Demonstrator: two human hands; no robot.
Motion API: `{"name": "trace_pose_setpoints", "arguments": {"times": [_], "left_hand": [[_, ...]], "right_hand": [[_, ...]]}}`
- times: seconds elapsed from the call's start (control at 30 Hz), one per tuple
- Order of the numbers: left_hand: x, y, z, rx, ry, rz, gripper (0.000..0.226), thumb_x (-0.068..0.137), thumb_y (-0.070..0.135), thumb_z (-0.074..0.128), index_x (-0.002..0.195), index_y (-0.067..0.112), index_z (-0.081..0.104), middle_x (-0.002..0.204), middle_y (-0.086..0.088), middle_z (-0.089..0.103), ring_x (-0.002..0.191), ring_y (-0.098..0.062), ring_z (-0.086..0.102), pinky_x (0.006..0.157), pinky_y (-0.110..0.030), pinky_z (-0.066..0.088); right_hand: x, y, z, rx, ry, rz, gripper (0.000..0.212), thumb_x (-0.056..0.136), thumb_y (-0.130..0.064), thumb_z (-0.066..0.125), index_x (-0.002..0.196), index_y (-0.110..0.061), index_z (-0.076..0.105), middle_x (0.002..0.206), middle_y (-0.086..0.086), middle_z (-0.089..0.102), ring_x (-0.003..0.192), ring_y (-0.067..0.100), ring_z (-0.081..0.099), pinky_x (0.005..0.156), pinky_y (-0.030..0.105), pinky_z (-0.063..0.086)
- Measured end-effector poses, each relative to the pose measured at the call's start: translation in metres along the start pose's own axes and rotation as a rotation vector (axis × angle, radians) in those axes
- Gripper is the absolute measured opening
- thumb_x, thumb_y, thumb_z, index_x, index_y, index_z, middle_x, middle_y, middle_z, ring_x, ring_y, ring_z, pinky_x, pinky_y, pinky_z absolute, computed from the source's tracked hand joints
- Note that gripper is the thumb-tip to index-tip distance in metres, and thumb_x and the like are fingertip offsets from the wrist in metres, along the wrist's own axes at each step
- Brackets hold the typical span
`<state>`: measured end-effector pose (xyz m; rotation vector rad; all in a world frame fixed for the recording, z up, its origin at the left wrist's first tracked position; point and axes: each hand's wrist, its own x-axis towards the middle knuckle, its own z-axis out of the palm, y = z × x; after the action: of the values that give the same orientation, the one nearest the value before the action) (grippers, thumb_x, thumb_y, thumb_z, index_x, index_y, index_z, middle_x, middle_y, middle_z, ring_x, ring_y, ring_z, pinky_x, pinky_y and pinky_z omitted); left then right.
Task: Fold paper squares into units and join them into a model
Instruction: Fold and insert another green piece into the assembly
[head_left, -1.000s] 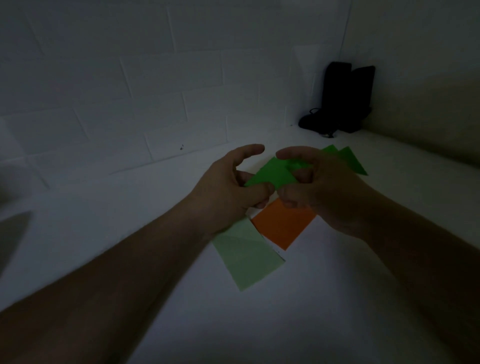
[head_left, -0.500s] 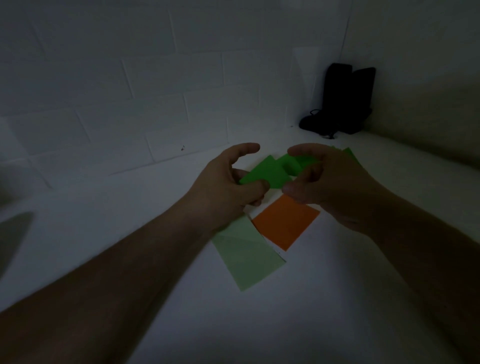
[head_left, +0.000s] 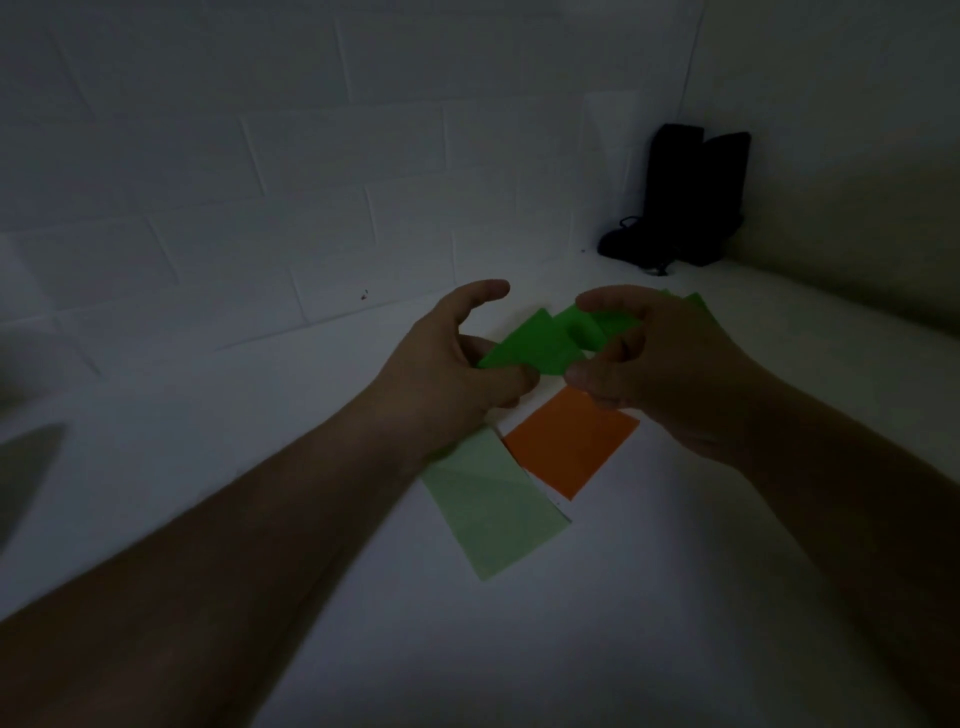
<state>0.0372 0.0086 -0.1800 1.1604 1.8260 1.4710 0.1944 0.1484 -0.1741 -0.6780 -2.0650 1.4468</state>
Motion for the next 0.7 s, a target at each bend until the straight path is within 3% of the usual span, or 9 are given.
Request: {"name": "trace_pose_setpoints", "arguments": {"times": [0.23, 0.57, 0.7], "left_hand": [[0.003, -0.001, -0.004, -0.087, 0.021, 0.022, 0.077, 0.081, 0.005, 0.084, 0.144, 0.032, 0.049, 0.091, -0.015, 0.078, 0.090, -0.038, 0.075, 0.092, -0.061, 0.057], [0.006, -0.003, -0.006, -0.160, 0.046, 0.023, 0.067, 0.086, 0.003, 0.078, 0.143, 0.024, 0.051, 0.092, -0.014, 0.077, 0.090, -0.031, 0.076, 0.094, -0.048, 0.060], [0.006, -0.004, -0.005, -0.194, 0.075, 0.011, 0.066, 0.085, 0.002, 0.079, 0.143, 0.019, 0.053, 0.088, -0.013, 0.078, 0.084, -0.028, 0.076, 0.089, -0.041, 0.062]], "right_hand": [[0.002, 0.002, -0.006, 0.031, 0.010, 0.006, 0.068, 0.075, 0.002, 0.081, 0.135, -0.018, 0.055, 0.057, 0.000, 0.063, 0.059, 0.016, 0.065, 0.068, 0.034, 0.057], [0.003, 0.000, -0.012, 0.035, 0.026, 0.021, 0.069, 0.077, 0.003, 0.079, 0.137, -0.019, 0.054, 0.058, -0.002, 0.064, 0.061, 0.014, 0.066, 0.065, 0.028, 0.058], [0.003, 0.000, -0.012, 0.024, 0.036, 0.022, 0.070, 0.076, 0.002, 0.080, 0.138, -0.020, 0.054, 0.062, 0.000, 0.066, 0.067, 0.019, 0.067, 0.069, 0.032, 0.058]]}}
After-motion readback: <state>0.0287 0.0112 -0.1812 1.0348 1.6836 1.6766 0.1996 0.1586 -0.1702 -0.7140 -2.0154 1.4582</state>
